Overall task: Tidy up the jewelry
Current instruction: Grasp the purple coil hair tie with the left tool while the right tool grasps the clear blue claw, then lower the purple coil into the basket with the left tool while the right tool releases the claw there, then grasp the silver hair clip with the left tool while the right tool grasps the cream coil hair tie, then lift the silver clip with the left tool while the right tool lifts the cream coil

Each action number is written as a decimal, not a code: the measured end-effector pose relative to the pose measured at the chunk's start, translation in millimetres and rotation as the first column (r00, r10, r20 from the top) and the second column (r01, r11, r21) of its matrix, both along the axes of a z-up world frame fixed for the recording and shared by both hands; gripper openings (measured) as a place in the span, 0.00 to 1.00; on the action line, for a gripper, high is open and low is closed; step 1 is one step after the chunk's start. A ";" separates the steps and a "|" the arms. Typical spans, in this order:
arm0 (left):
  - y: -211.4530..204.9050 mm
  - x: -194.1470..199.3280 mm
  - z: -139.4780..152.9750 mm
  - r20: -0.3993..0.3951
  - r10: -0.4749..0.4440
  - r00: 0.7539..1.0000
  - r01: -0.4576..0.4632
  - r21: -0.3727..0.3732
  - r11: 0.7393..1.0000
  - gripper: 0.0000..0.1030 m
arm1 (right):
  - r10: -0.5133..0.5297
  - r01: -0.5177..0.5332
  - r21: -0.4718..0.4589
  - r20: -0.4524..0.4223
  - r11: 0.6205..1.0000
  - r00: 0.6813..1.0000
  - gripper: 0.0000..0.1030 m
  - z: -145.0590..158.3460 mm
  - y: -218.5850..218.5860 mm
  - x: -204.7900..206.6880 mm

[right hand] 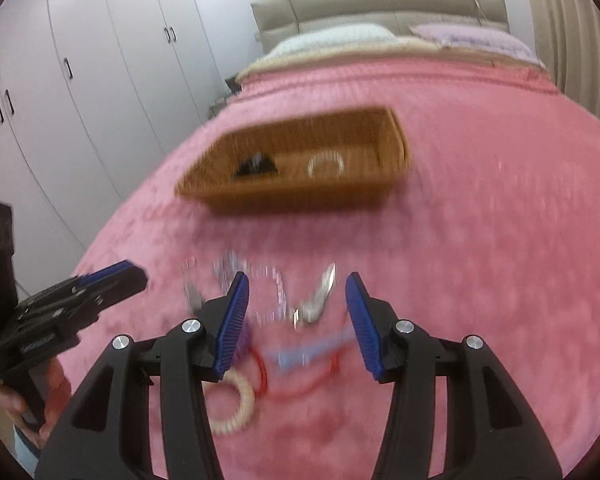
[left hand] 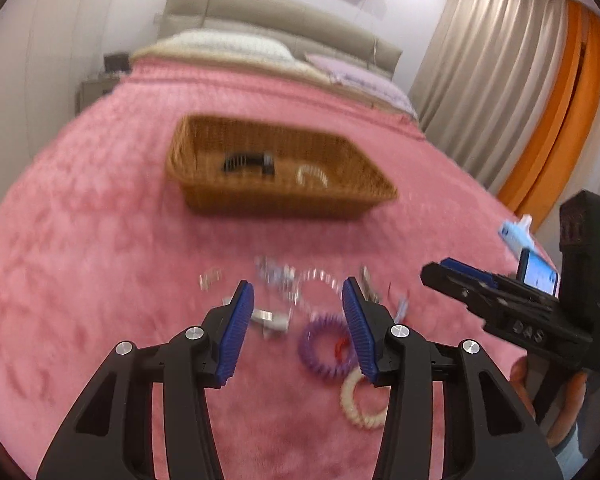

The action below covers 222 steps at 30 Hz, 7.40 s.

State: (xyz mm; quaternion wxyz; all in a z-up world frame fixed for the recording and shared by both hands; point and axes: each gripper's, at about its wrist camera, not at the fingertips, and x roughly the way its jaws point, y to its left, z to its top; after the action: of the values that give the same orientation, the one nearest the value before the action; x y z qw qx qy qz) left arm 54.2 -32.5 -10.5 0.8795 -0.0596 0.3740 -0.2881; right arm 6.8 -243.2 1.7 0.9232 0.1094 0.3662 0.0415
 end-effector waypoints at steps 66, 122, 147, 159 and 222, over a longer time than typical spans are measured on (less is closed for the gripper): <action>-1.4 46.0 65.9 0.196 0.089 0.977 -0.077 -0.066 0.995 0.08 | -0.012 0.007 0.039 0.139 0.999 0.990 0.11 71.0 -0.5 56.1; 36.8 7.6 43.9 0.127 0.214 0.969 -0.210 -0.048 0.977 0.33 | 0.061 -0.060 -0.018 0.044 0.998 0.997 0.34 47.1 9.4 31.5; 9.2 -7.3 -41.6 -0.192 0.145 0.971 -0.159 -0.057 0.986 0.45 | 0.071 -0.072 -0.002 -0.124 0.997 0.990 0.18 -54.1 43.3 -39.7; -22.9 30.5 -44.2 -0.208 0.228 0.951 -0.230 0.012 0.973 0.47 | 0.063 -0.068 -0.084 -0.062 0.994 0.996 0.11 -46.6 34.5 -52.6; 31.8 -50.7 -42.4 -0.077 -0.035 0.996 0.049 0.186 0.981 0.30 | 0.025 -0.029 -0.104 -0.041 0.994 0.999 0.09 -43.6 29.7 -62.4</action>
State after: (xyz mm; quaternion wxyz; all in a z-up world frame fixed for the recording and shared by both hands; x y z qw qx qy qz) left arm 3.4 -0.8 -52.9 0.8607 0.0211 0.4326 -0.2675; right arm -55.6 -213.5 -42.0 0.9195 0.0569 0.3876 0.0325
